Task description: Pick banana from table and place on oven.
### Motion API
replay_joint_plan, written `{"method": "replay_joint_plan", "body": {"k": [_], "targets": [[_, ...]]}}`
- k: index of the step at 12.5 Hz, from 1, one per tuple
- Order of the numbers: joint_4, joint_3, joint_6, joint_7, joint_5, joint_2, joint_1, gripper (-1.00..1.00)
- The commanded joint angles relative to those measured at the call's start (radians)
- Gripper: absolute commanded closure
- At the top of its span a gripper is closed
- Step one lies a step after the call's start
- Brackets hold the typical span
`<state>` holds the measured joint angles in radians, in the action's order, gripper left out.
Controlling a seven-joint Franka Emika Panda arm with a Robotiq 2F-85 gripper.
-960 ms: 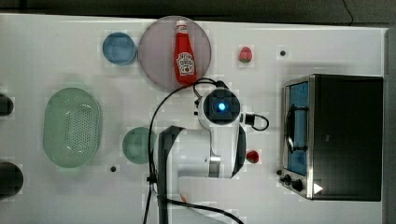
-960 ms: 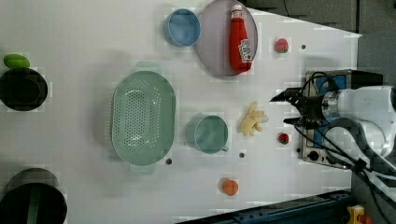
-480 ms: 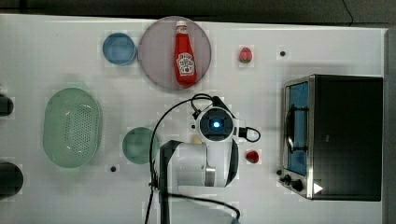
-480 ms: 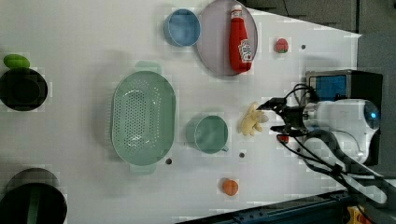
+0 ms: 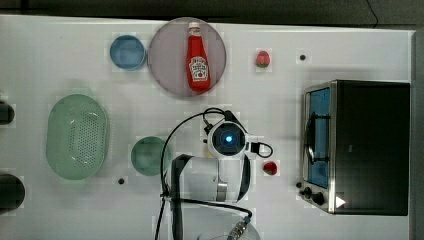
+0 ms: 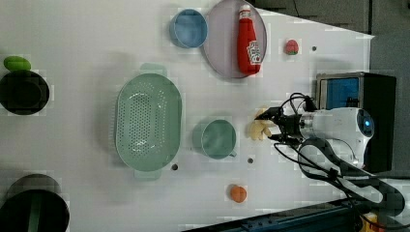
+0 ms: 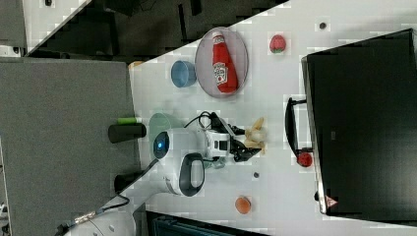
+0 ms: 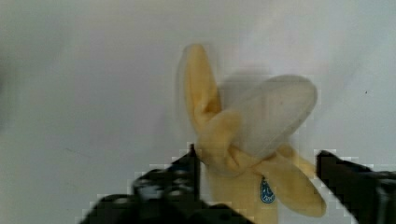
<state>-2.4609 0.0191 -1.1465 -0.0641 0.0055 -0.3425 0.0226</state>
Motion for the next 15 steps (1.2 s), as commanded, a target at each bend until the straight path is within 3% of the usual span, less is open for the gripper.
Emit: {"method": "replay_joint_plan", "body": {"k": [1, 3, 4, 7, 10, 15], "targets": [[0.012, -0.005, -0.017, -0.033, -0.013, 0.017, -0.001, 0.07], [0.012, -0.005, -0.017, -0.033, -0.013, 0.017, -0.001, 0.51], [0.012, -0.005, -0.017, -0.033, -0.013, 0.017, -0.001, 0.62], [0.012, -0.005, -0.015, -0.033, -0.013, 0.039, -0.001, 0.62], [0.02, -0.006, 0.078, -0.033, -0.013, 0.184, -0.001, 0.62], [0.218, -0.009, 0.623, -0.033, -0.013, 0.502, -0.002, 0.62]]}}
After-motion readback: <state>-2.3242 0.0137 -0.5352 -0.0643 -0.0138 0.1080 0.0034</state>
